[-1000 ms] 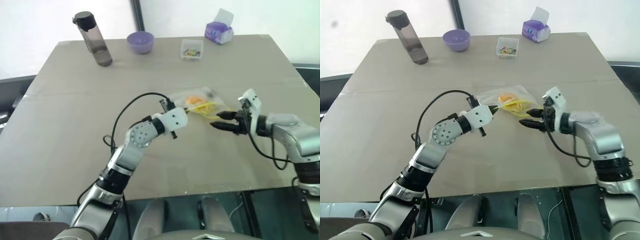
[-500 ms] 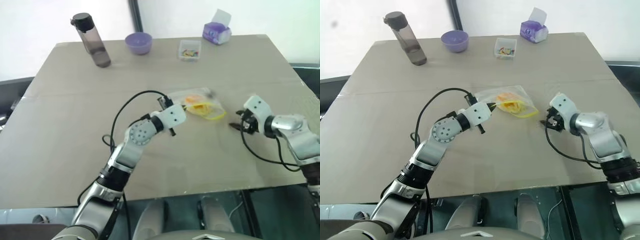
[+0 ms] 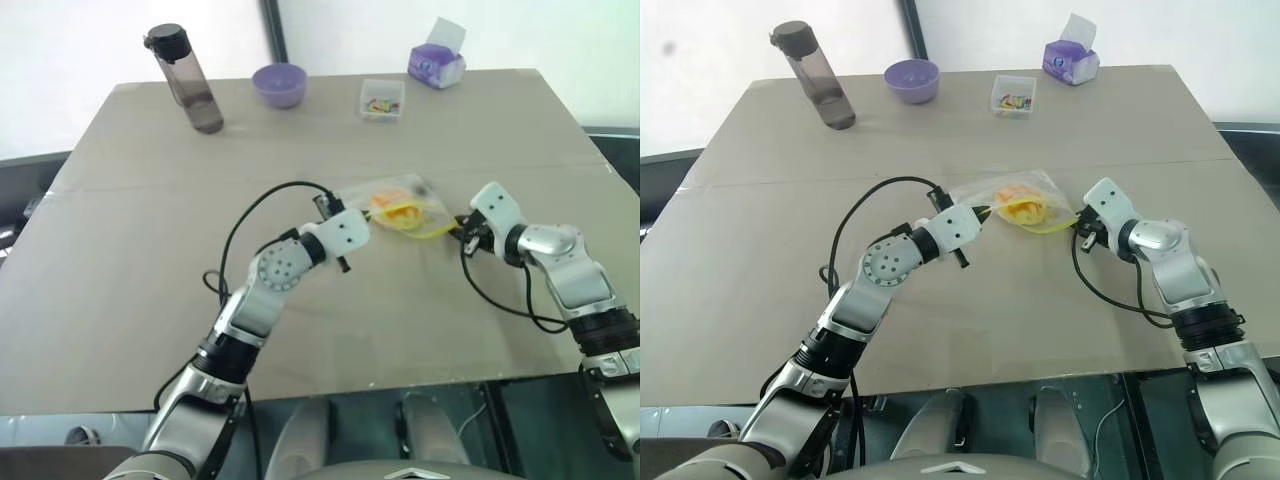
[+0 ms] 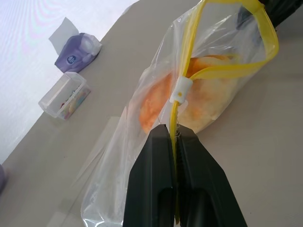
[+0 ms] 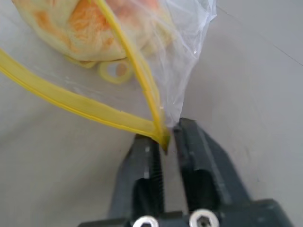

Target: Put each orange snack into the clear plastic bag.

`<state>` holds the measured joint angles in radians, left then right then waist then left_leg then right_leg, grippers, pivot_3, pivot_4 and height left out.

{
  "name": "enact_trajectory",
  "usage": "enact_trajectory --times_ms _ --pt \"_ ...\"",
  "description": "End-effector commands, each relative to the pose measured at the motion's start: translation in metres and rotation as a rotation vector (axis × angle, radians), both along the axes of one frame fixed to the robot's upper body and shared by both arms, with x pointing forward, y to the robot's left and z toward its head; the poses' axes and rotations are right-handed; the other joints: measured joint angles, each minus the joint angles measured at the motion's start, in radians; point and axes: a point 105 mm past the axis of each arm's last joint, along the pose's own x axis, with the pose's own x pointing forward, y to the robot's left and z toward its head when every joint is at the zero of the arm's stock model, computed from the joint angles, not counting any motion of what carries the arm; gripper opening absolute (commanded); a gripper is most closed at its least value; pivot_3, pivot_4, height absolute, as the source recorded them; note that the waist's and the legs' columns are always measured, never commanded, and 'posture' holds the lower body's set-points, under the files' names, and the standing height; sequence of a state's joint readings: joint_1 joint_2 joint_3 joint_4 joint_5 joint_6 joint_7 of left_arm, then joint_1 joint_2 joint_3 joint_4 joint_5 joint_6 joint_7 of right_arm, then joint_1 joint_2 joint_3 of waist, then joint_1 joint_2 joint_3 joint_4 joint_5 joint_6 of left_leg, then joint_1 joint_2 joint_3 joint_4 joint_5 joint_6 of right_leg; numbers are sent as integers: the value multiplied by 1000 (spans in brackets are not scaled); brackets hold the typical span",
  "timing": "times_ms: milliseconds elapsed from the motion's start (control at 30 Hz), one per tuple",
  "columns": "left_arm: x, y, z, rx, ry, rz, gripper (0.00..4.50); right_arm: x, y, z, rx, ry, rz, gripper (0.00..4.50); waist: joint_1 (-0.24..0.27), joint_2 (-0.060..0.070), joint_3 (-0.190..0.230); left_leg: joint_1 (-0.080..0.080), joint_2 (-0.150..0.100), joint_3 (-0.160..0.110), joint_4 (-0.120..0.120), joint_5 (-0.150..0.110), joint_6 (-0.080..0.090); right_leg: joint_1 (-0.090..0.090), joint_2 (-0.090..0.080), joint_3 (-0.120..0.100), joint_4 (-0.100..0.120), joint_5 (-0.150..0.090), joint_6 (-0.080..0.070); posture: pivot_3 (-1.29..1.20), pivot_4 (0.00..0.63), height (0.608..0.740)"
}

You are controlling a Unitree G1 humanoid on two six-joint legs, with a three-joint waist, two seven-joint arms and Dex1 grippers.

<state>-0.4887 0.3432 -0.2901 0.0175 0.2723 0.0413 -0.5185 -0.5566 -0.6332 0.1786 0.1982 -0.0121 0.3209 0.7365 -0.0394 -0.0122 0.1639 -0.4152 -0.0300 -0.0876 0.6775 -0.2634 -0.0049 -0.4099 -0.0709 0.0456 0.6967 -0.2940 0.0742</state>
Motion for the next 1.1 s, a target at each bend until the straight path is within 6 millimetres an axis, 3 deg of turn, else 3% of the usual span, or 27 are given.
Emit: enact_trajectory --times_ms 33,167,267,433,567,733,833,900,1033,1100 --pt "-4 -3 12 -15 -49 -10 0 2 0 18 19 -63 12 81 0 0 0 0 0 0 0 0 0 0 0 0 0 0 0 0 150 740" --pt "-3 -2 12 -13 -52 -8 0 2 1 22 14 -79 14 81 0 0 0 0 0 0 0 0 0 0 0 0 0 0 0 0 150 740" --pt "4 3 21 -25 -86 22 0 6 0 41 30 -142 6 81 0 0 0 0 0 0 0 0 0 0 0 0 0 0 0 0 150 740" --pt "16 15 95 -144 -365 100 0 14 -2 116 167 -345 -5 81 0 0 0 0 0 0 1 0 0 -1 0 0 1 0 0 0 150 740" --pt "13 14 132 -180 -478 83 0 -1 -2 163 209 -435 73 81 2 0 0 -1 0 0 -1 0 0 0 0 -1 -1 0 0 0 150 740" --pt "16 10 121 -163 -425 74 0 -6 -13 156 131 -399 69 81 4 0 0 -1 -1 0 -2 0 0 0 -1 0 -2 0 0 0 150 740" --pt "15 6 106 -150 -377 52 0 -14 -13 135 61 -302 99 843 1 0 0 -1 0 0 -1 0 0 0 -1 0 -1 0 0 0 150 740" --pt "15 3 101 -150 -352 43 0 -27 -9 123 -16 -238 179 1613 1 0 0 0 0 1 -1 0 0 0 -1 0 -1 0 0 0 150 740" --pt "10 -5 96 -143 -336 -1 0 -44 6 127 -56 -222 280 1613 -5 0 0 -1 0 1 -1 0 1 0 0 1 -1 0 0 0 150 740" --pt "7 -6 95 -139 -330 -11 0 -47 22 135 -62 -257 328 1613 -3 0 0 0 0 1 -1 0 1 0 0 1 0 0 0 0 150 740"
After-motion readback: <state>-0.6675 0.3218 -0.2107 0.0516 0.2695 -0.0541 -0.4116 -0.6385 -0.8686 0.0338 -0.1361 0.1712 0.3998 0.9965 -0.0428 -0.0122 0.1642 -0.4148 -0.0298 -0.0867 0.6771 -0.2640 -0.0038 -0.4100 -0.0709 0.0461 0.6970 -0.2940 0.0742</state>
